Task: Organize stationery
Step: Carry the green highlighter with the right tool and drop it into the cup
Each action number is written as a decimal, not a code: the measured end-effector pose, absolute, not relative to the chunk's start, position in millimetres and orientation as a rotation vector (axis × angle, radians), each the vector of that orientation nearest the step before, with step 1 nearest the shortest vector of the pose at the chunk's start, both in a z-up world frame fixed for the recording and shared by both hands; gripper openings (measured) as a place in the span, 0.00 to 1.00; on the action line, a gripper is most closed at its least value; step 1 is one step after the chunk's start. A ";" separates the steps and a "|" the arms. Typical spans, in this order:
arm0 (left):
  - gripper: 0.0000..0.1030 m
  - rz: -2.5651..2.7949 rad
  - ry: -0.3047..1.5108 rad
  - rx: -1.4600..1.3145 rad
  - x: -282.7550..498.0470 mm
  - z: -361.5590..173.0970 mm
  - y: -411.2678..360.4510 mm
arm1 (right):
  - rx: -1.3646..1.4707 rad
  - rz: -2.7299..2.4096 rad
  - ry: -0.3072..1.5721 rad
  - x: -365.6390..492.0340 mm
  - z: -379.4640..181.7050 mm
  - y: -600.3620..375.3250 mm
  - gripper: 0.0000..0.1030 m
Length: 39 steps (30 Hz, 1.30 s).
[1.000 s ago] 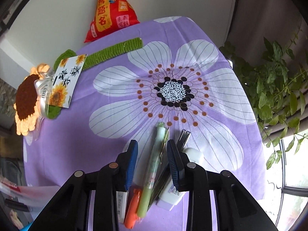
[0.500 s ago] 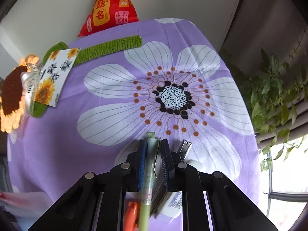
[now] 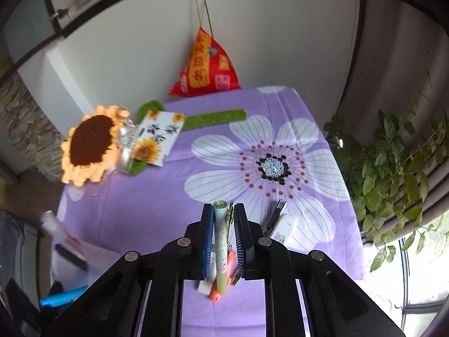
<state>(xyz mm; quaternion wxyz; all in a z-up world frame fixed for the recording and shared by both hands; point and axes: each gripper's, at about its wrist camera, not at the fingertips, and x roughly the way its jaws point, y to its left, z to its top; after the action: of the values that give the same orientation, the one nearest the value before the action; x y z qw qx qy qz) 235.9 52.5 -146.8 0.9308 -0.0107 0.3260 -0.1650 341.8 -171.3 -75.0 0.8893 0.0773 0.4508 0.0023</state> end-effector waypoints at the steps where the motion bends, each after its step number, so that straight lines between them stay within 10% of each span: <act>1: 0.67 -0.338 0.668 -0.022 236.0 -146.8 52.6 | 0.160 0.014 0.919 336.6 -69.0 -169.2 0.15; 19: 0.67 -0.338 0.669 -0.023 234.6 -146.5 51.8 | -0.024 0.305 0.610 249.4 34.5 -79.9 0.15; 39: 0.67 -0.339 0.669 -0.023 234.7 -146.4 51.9 | -0.049 0.395 0.766 265.6 -20.2 -53.7 0.15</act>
<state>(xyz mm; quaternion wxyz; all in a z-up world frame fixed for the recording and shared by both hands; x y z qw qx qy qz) 234.7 51.9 -146.4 0.9304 -0.0113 0.3269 -0.1656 265.6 -53.7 -20.2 0.9084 -0.0240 0.3710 0.1915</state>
